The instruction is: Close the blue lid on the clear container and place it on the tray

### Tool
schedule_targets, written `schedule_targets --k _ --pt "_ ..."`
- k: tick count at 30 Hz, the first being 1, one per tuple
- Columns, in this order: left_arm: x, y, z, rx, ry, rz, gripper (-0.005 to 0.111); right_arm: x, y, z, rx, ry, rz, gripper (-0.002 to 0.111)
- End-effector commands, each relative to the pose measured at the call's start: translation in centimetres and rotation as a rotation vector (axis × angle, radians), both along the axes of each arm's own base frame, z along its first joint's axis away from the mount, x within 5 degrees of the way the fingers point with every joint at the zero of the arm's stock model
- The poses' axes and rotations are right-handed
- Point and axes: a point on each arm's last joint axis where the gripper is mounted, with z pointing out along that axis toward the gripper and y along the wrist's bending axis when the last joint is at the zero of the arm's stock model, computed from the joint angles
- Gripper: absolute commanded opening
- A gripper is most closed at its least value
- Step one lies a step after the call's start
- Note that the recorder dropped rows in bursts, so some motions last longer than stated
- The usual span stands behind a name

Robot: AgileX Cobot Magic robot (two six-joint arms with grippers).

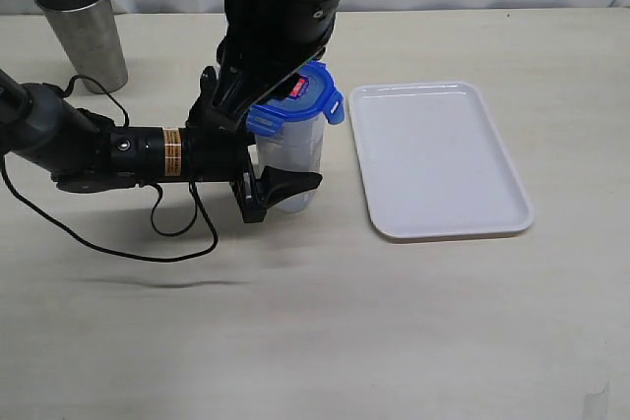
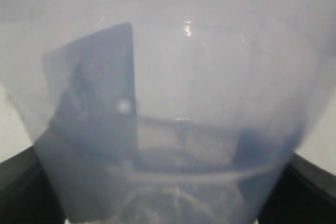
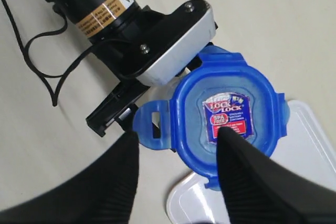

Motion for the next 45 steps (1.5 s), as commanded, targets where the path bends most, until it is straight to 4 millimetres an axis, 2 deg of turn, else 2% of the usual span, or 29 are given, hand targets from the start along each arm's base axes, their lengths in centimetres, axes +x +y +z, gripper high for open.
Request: schedule_targets --k 1,9,13,21,24,25,28,34,38,43,45 --pt "-0.3 0.0 -0.1 0.005 0.004 -0.027 0.0 0.6 0.6 -1.5 -0.035 0.017 -0.002 0.048" --pt "-0.3 0.0 0.0 -0.008 0.002 -0.032 0.0 1.6 1.2 -4.1 -0.107 0.03 0.004 0.048" --pt "-0.3 0.0 0.0 -0.008 0.002 -0.032 0.0 1.9 1.4 -5.5 -0.169 0.055 0.014 0.044" --pt "-0.3 0.0 0.0 -0.008 0.002 -0.032 0.0 2.5 1.6 -7.3 -0.235 0.057 0.021 0.043" --pt "-0.3 -0.1 0.0 -0.014 0.002 -0.034 0.0 2.7 1.8 -9.1 -0.275 0.083 0.039 0.043" --pt "-0.3 -0.1 0.0 -0.014 0.002 -0.034 0.0 2.6 1.9 -10.0 -0.308 0.081 0.05 0.043" --pt "-0.3 -0.1 0.0 -0.014 0.002 -0.034 0.0 2.3 1.9 -11.1 -0.416 -0.015 0.056 0.043" --pt "-0.4 -0.1 0.1 -0.025 -0.001 -0.045 0.0 1.4 1.8 -13.6 -0.428 -0.022 0.101 0.04" --pt "-0.5 -0.1 0.2 -0.031 -0.002 -0.051 0.0 0.7 2.0 -13.4 -0.39 0.033 0.134 0.039" --pt "-0.5 -0.1 0.2 -0.031 -0.002 -0.051 0.0 0.1 1.9 -10.8 -0.247 0.053 0.132 0.049" --pt "-0.5 -0.1 0.2 -0.031 -0.002 -0.051 0.0 0.2 1.5 -9.7 -0.186 0.069 0.117 0.05"
